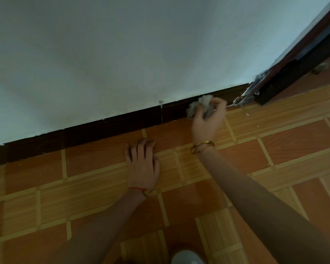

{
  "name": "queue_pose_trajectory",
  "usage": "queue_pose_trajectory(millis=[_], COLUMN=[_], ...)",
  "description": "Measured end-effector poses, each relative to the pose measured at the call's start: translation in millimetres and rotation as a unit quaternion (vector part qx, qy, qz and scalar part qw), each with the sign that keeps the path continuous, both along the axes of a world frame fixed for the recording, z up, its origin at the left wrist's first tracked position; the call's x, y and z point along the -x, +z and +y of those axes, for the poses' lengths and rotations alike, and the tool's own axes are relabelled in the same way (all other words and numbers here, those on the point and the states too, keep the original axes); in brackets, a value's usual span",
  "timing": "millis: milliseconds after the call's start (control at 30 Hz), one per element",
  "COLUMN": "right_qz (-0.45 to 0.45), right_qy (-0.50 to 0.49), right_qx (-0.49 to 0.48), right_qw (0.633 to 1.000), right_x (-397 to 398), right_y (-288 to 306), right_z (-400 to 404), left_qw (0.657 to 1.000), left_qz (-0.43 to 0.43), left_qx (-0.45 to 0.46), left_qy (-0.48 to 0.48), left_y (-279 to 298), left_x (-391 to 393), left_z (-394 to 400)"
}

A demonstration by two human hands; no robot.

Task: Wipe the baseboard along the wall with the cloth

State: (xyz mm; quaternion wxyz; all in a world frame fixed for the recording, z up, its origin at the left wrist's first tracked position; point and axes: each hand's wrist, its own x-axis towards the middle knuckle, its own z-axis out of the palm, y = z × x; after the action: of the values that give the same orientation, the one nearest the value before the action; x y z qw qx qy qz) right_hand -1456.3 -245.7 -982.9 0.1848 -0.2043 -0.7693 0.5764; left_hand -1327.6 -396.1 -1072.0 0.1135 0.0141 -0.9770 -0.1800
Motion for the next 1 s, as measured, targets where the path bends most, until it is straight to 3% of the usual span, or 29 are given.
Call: queue_pose_trajectory(millis=[167,400,533,633,867,1000], right_qz=[0.019,-0.001,0.002,0.0,0.014,0.016], right_qy=[0.074,-0.103,-0.139,-0.086,0.137,0.126], right_qx=[-0.037,0.0,-0.006,-0.026,-0.061,-0.059], right_qw=[0.996,0.995,0.99,0.996,0.989,0.99], right_x=[-17,27,38,26,-26,-25], right_y=[-5,1,-1,-3,-22,-22], right_z=[-27,36,53,35,-42,-40], left_qw=[1.0,1.0,1.0,1.0,1.0,1.0], left_qz=[-0.001,-0.01,-0.017,-0.017,-0.006,0.001], left_qx=[0.008,-0.005,-0.006,-0.002,0.011,0.006], left_qy=[-0.004,-0.002,-0.007,-0.003,-0.004,-0.003], left_y=[0,1,1,2,0,-1], left_x=[0,-1,-1,-1,0,1], left_z=[-2,-2,-2,-1,-2,-1])
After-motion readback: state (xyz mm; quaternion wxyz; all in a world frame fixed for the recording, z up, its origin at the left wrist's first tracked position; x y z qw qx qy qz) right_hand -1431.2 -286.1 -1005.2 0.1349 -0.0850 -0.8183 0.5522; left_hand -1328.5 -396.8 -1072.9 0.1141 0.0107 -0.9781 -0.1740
